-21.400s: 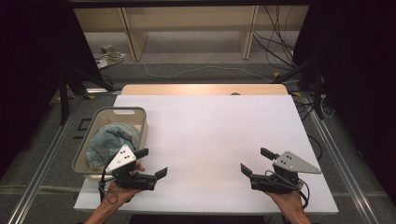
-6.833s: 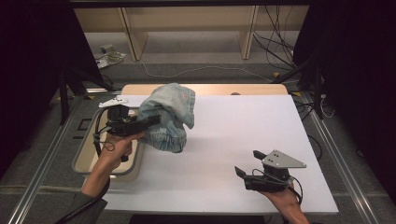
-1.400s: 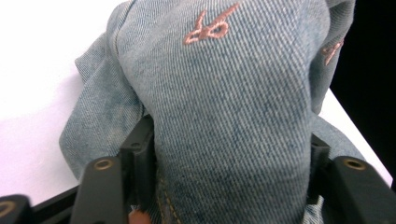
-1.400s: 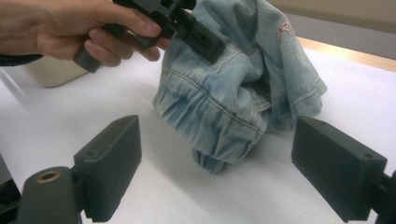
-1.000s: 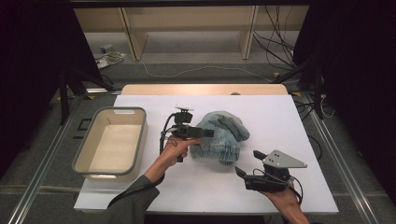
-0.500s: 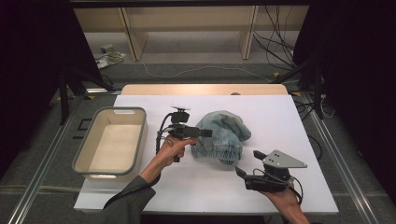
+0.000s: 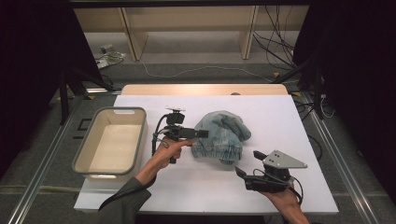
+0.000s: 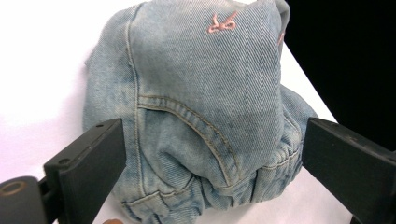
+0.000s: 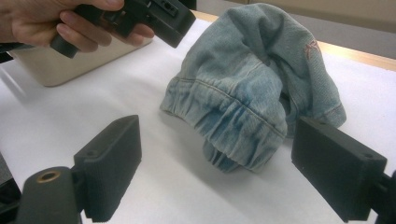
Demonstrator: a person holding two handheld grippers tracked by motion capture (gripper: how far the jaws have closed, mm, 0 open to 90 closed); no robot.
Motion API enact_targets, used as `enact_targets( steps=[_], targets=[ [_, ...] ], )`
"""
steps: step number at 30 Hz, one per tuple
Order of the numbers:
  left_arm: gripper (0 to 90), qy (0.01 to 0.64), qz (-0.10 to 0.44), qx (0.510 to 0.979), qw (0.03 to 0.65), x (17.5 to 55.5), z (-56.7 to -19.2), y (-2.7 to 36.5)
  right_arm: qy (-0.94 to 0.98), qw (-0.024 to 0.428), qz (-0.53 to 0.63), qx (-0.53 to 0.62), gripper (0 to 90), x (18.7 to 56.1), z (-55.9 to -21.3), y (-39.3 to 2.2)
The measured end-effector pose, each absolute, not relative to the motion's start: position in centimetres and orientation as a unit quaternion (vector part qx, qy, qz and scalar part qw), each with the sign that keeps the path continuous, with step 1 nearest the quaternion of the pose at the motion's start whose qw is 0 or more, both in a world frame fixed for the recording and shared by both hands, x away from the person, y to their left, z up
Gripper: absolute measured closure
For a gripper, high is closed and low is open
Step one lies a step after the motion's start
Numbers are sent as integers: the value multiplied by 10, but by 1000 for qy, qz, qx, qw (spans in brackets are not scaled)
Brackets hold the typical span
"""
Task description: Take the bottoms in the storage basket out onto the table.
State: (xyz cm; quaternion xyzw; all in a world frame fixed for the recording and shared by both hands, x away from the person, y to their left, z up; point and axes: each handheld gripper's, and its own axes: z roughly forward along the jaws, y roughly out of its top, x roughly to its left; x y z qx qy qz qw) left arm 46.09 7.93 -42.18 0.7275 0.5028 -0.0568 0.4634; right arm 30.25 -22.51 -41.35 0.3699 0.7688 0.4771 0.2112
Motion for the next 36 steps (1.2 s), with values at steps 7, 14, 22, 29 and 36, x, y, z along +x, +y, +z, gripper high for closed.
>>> enact_targets(
  steps=[7, 14, 22, 29, 36],
  targets=[
    [60, 507, -52, 720, 471, 459, -422, 86, 768, 211, 478, 370, 170, 303, -414, -225],
    [60, 510, -43, 712, 480, 457, -421, 94, 768, 212, 478, 369, 170, 302, -413, -226],
    [60, 501, -42, 707, 498, 452, -417, 99, 769, 212, 477, 369, 170, 302, -414, -225],
    [60, 488, -34, 708, 508, 447, -412, 100, 769, 212, 477, 368, 170, 302, -414, -225],
    [60, 485, -33, 707, 514, 442, -410, 106, 769, 213, 478, 368, 170, 302, -414, -225]
  ],
)
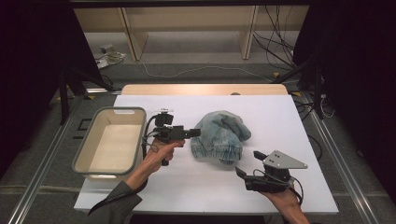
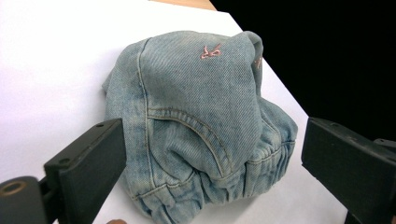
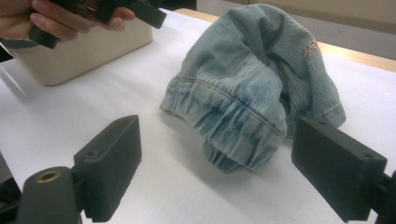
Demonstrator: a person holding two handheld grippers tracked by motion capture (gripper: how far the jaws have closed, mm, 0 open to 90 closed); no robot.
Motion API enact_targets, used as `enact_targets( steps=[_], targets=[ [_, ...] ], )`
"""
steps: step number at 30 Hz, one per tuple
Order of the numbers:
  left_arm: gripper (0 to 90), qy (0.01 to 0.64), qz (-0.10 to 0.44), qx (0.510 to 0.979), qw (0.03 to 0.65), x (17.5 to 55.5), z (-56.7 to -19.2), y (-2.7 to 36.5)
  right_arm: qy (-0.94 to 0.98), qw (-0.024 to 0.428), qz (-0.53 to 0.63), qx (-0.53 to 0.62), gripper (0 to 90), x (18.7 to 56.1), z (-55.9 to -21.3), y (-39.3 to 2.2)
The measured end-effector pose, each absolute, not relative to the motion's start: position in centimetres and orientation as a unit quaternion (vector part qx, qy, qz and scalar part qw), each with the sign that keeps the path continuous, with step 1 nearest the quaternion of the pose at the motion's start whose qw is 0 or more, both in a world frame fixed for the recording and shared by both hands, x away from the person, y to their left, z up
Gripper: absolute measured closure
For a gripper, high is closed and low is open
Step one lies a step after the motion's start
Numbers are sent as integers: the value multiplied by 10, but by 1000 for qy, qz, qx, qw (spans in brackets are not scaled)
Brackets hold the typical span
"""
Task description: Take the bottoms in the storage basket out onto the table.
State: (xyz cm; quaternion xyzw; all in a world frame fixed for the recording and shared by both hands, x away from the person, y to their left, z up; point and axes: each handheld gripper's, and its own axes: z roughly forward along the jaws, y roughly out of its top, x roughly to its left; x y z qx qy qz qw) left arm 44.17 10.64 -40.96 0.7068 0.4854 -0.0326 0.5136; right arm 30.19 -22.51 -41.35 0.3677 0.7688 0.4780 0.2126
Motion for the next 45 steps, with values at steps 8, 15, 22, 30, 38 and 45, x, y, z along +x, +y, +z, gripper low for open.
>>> enact_targets(
  steps=[8, 15, 22, 30, 38, 45],
  targets=[
    [61, 481, -25, 704, 522, 435, -405, 115, 769, 213, 478, 367, 170, 302, -413, -225],
    [61, 480, -18, 699, 530, 432, -404, 122, 769, 214, 477, 367, 170, 302, -414, -225],
    [61, 473, -12, 697, 539, 428, -402, 128, 769, 213, 477, 367, 169, 302, -413, -225],
    [63, 463, 6, 689, 557, 420, -399, 137, 769, 213, 477, 368, 169, 302, -413, -225],
    [64, 446, 29, 692, 567, 412, -398, 142, 770, 214, 476, 368, 169, 302, -413, -225],
    [64, 432, 47, 688, 581, 404, -396, 149, 770, 213, 476, 368, 170, 302, -414, -225]
  ],
)
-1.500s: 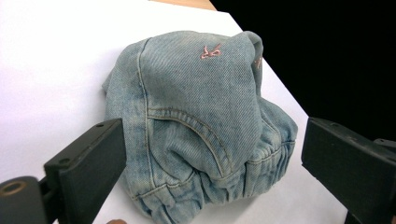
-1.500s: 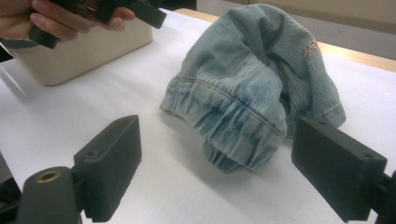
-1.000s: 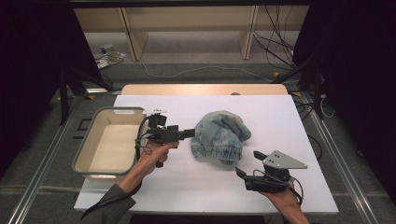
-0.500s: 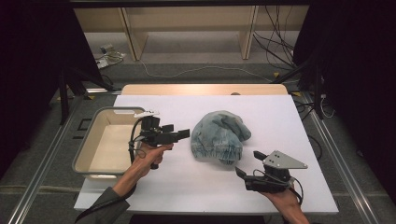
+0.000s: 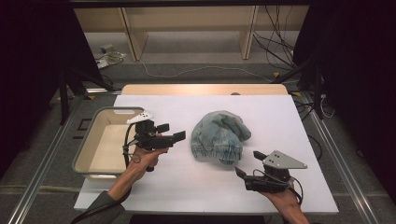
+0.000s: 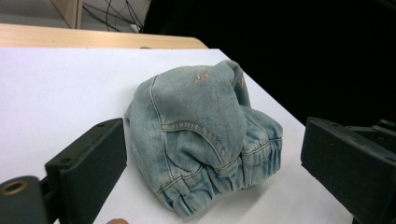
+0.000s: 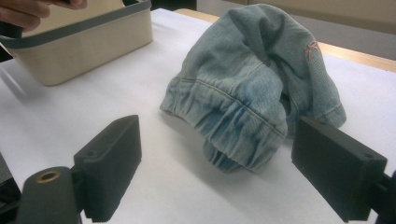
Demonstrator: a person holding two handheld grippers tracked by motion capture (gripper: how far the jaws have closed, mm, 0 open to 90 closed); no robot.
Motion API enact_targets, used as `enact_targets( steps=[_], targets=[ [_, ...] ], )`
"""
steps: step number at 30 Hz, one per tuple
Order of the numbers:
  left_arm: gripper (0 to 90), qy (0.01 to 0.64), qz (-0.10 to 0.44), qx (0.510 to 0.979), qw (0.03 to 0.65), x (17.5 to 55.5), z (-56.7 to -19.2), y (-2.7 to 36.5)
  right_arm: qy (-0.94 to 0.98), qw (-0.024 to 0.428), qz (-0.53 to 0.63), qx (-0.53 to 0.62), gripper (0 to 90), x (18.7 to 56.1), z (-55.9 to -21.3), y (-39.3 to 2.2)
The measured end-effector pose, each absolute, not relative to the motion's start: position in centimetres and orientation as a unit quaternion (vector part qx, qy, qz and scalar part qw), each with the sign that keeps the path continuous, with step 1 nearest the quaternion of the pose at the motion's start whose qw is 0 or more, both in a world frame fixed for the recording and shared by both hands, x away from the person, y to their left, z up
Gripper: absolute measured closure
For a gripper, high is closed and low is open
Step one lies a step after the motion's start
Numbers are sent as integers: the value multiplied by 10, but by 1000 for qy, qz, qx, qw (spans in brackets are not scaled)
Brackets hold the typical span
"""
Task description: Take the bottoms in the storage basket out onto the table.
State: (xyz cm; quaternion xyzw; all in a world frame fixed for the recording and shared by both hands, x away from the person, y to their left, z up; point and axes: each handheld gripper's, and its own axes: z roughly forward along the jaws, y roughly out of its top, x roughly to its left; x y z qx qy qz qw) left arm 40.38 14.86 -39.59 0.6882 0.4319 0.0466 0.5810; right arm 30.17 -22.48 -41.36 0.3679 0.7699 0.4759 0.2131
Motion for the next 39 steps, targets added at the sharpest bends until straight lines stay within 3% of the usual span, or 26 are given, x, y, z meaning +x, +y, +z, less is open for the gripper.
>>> enact_targets(
  steps=[39],
  targets=[
    [57, 369, 136, 705, 589, 365, -396, 166, 767, 212, 480, 370, 169, 302, -413, -225]
  ],
)
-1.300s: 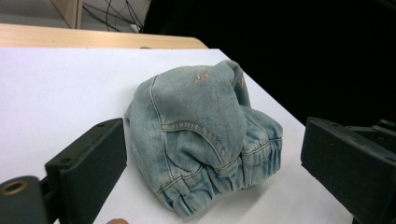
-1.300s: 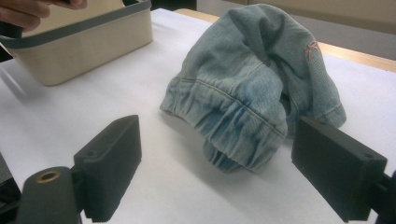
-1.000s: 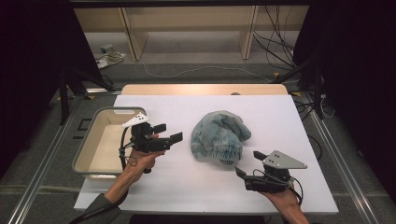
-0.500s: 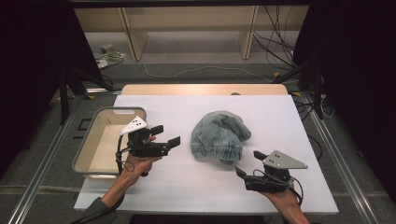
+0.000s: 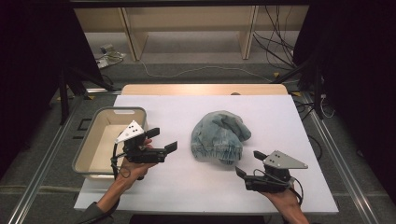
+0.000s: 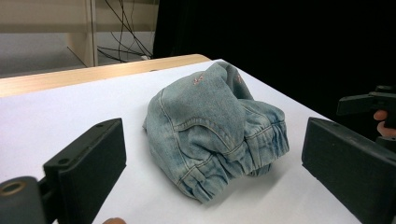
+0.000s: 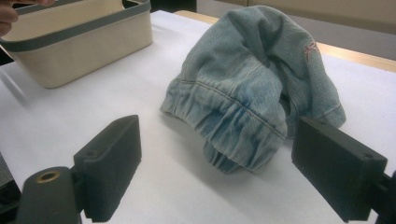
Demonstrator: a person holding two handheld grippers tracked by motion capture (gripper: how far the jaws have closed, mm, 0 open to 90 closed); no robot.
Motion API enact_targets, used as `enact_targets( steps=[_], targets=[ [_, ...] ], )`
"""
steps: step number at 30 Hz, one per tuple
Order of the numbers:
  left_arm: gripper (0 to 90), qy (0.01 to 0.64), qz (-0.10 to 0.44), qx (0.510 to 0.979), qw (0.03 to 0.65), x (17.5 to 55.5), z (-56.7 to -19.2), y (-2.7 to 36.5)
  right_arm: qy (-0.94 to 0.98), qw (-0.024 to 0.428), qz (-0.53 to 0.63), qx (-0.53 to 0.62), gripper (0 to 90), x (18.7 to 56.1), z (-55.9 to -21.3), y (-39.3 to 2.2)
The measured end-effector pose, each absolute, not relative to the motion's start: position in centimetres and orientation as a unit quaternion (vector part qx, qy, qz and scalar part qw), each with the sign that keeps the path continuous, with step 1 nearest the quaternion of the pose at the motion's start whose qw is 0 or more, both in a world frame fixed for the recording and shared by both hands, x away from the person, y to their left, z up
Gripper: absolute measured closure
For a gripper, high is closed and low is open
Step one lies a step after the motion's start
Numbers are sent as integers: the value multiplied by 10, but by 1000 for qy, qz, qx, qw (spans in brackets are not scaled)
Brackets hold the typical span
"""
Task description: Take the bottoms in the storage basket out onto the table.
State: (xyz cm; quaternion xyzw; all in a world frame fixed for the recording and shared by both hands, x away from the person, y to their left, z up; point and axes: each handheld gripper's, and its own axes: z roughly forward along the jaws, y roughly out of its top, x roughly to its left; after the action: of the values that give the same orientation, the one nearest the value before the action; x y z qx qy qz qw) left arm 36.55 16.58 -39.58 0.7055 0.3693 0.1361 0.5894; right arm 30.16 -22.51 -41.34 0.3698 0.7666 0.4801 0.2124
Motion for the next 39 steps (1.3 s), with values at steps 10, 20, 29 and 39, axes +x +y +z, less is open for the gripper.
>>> enact_targets(
  steps=[10, 20, 29, 39],
  targets=[
    [52, 369, 145, 702, 592, 355, -397, 178, 766, 213, 481, 369, 169, 302, -413, -225],
    [50, 365, 158, 708, 583, 348, -400, 186, 765, 213, 483, 370, 167, 301, -413, -225],
    [47, 356, 170, 725, 565, 343, -403, 185, 763, 211, 485, 372, 164, 301, -413, -225],
    [45, 357, 163, 734, 555, 340, -405, 188, 759, 209, 489, 375, 164, 301, -413, -226]
  ],
)
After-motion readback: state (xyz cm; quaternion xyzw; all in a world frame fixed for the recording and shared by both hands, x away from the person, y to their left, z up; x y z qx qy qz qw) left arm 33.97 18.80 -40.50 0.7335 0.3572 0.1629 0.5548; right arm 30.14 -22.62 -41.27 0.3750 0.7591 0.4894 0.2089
